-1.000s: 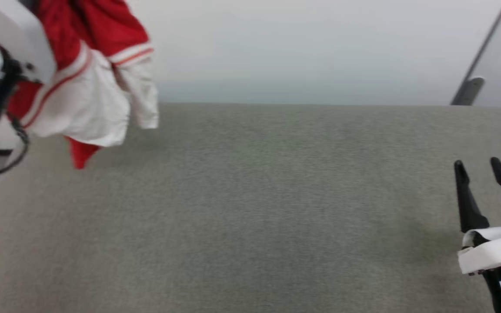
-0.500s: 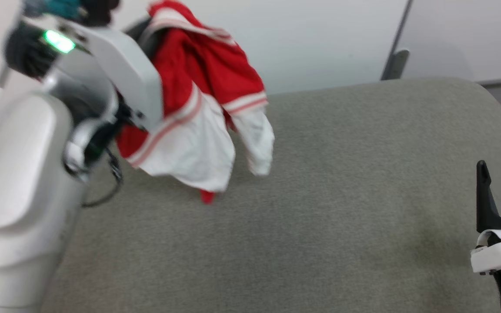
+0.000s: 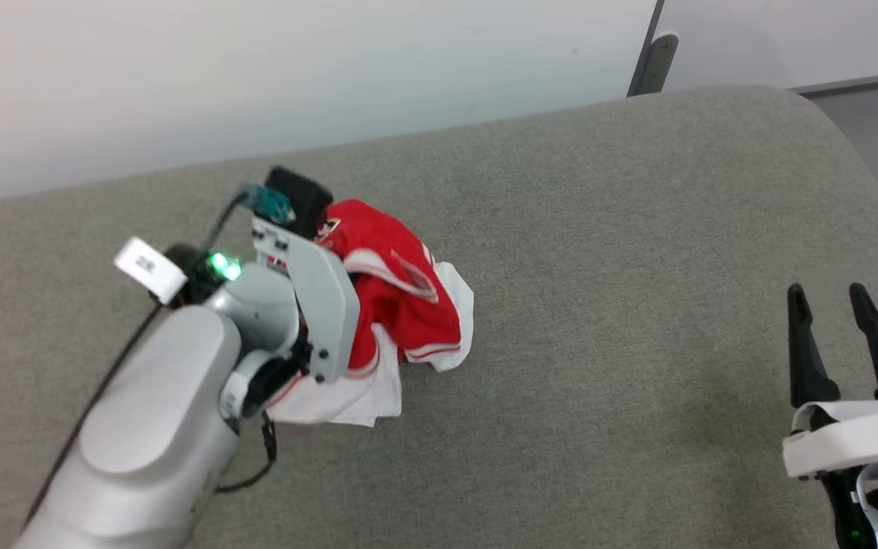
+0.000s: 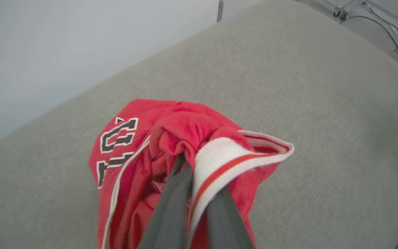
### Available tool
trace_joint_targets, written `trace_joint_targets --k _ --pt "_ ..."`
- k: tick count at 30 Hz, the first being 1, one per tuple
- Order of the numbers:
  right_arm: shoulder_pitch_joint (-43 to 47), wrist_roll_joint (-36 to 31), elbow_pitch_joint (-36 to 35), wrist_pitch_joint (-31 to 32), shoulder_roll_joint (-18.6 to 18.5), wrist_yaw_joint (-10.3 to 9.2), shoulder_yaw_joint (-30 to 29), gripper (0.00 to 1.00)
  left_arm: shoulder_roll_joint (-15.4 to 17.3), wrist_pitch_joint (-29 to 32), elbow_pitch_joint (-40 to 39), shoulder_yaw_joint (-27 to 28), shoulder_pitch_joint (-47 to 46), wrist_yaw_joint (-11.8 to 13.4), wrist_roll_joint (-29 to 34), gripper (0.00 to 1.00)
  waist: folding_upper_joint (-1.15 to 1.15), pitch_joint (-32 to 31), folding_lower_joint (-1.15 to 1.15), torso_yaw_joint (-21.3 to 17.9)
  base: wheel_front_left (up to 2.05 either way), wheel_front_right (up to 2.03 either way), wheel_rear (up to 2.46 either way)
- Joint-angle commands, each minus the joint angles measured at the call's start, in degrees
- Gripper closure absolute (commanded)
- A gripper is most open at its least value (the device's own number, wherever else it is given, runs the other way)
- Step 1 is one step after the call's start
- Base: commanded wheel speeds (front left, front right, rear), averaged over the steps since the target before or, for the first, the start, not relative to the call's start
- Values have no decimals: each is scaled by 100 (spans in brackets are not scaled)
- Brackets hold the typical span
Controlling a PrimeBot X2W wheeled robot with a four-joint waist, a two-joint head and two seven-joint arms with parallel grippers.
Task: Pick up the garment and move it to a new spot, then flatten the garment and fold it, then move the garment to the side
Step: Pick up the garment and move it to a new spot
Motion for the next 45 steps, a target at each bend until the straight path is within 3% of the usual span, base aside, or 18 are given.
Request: trace_joint_targets --k 1,18,21,22,33,42,45 --pt "-138 54 35 -51 10 -8 64 0 -48 58 174 -61 104 -33 -56 100 0 47 0 -14 0 0 0" --pt "-405 154 384 -156 -93 -8 474 0 -605 303 2228 -558 52 -328 -332 100 0 -12 0 91 0 0 0" --pt "-393 158 417 -149 -123 -8 503 0 -680 281 2353 -618 -34 -384 -424 49 0 -107 0 149 0 0 0" --pt "-374 161 427 -143 -134 -8 502 0 -693 301 2363 -642 -52 -410 -460 0 0 -147 0 174 0 0 0" --pt "-72 127 354 -21 -276 -8 416 0 -319 41 1619 -814 -74 -454 -794 0 0 -639 0 589 0 0 0" --pt "137 81 249 24 -297 -8 316 0 222 -823 904 -515 273 -422 -907 0 0 -879 0 972 0 0 0" --pt "189 75 240 30 -304 -8 288 0 492 -1430 657 -246 574 -345 -891 0 0 -939 0 1118 0 0 0"
